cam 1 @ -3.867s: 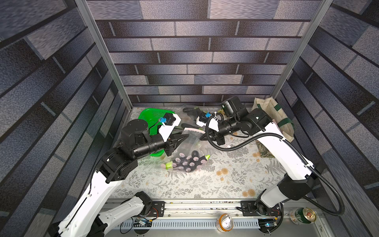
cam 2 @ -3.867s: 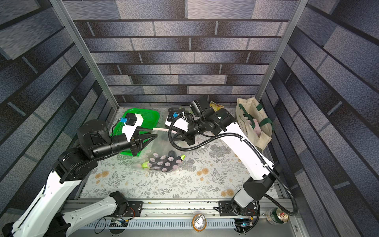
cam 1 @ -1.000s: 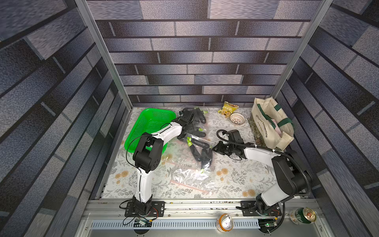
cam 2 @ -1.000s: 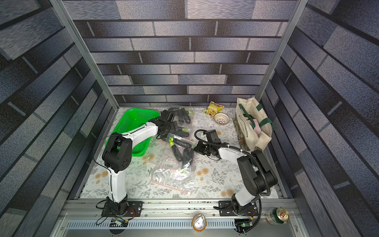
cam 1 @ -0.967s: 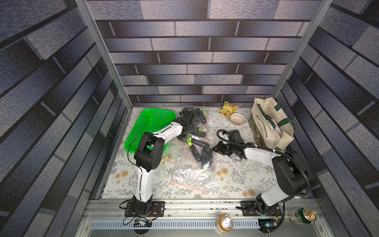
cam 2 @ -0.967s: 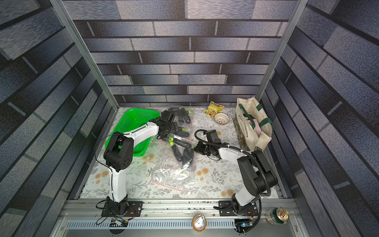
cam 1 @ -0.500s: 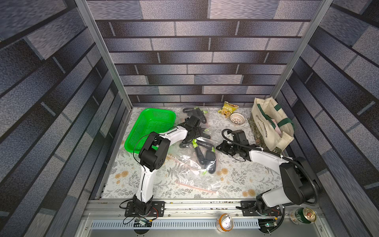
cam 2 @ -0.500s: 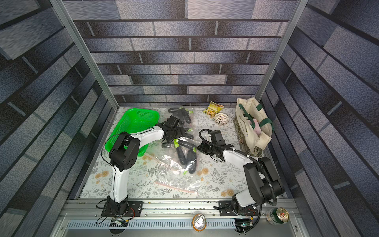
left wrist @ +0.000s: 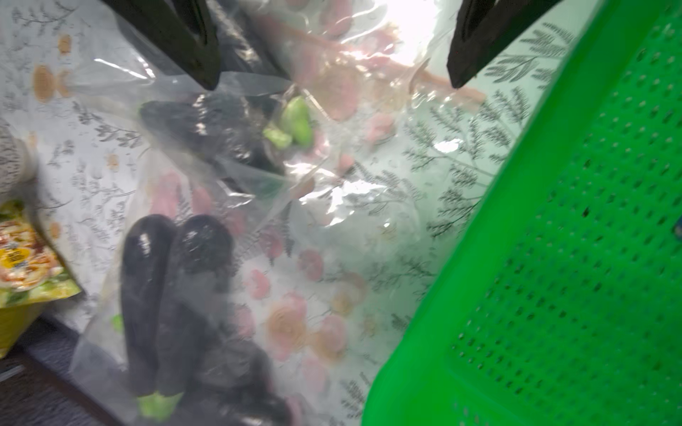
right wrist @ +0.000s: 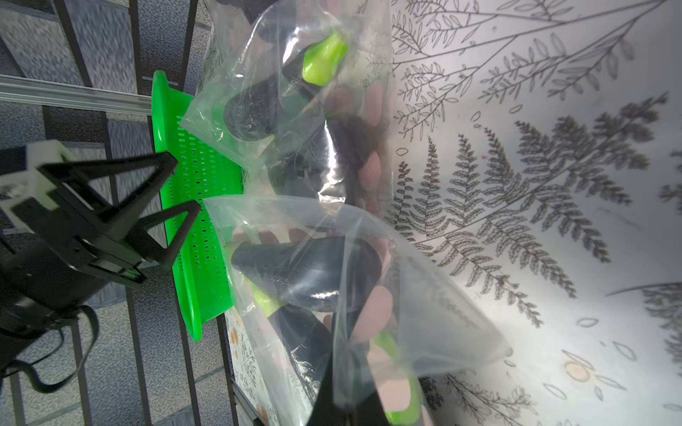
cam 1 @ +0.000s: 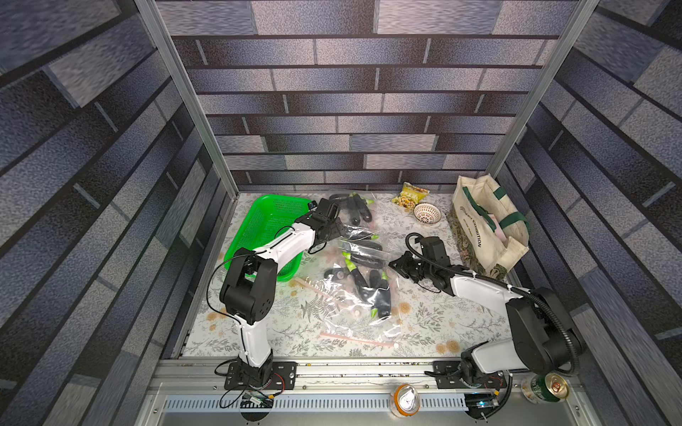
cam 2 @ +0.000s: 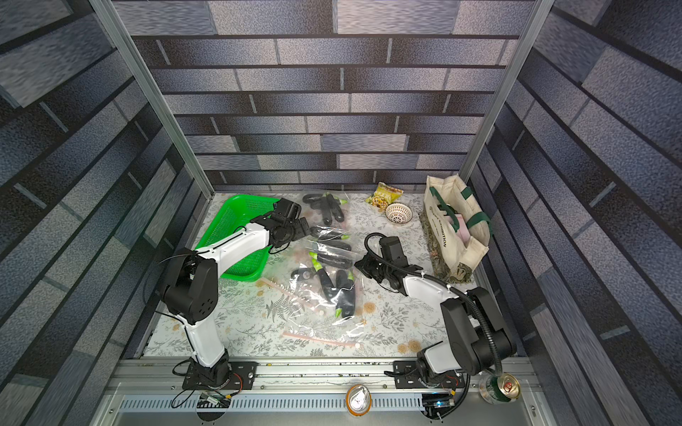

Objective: Place the eggplant in a zip-top bag and seal the zipper
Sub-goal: Adjust the zipper food storage bag at the center of the board.

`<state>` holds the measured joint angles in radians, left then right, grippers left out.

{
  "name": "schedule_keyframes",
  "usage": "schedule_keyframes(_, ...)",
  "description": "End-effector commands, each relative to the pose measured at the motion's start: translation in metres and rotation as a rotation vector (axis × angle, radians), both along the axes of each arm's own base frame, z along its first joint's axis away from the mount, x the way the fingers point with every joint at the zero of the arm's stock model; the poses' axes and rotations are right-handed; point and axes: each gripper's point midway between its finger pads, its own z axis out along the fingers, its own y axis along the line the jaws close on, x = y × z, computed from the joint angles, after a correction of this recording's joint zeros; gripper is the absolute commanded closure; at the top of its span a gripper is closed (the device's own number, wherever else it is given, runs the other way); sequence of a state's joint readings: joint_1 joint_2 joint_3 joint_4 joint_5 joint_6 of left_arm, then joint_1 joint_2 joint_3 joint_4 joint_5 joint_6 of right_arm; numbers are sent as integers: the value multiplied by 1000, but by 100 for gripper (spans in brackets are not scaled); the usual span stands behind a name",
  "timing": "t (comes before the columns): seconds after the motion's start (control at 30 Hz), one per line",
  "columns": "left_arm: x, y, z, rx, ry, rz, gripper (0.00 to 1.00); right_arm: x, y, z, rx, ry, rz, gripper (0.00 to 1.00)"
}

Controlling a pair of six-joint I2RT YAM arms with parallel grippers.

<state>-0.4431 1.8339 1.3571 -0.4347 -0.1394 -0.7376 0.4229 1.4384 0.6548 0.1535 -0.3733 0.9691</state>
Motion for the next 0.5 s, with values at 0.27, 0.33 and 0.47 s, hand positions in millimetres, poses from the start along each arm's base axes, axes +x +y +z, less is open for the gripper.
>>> schedule_keyframes(0.27,-51,3,62,-83,-115,-33,4,11,32,16,24,-39,1,66)
schedule_keyframes(0.33,-57,5,89,-92,-185,-55,3,10,21,26,-61,-73,9,55)
schedule_keyframes(0.47,-74,33,151,-37,-363,-37,0,11,-23,55,-231,-168,-16,7)
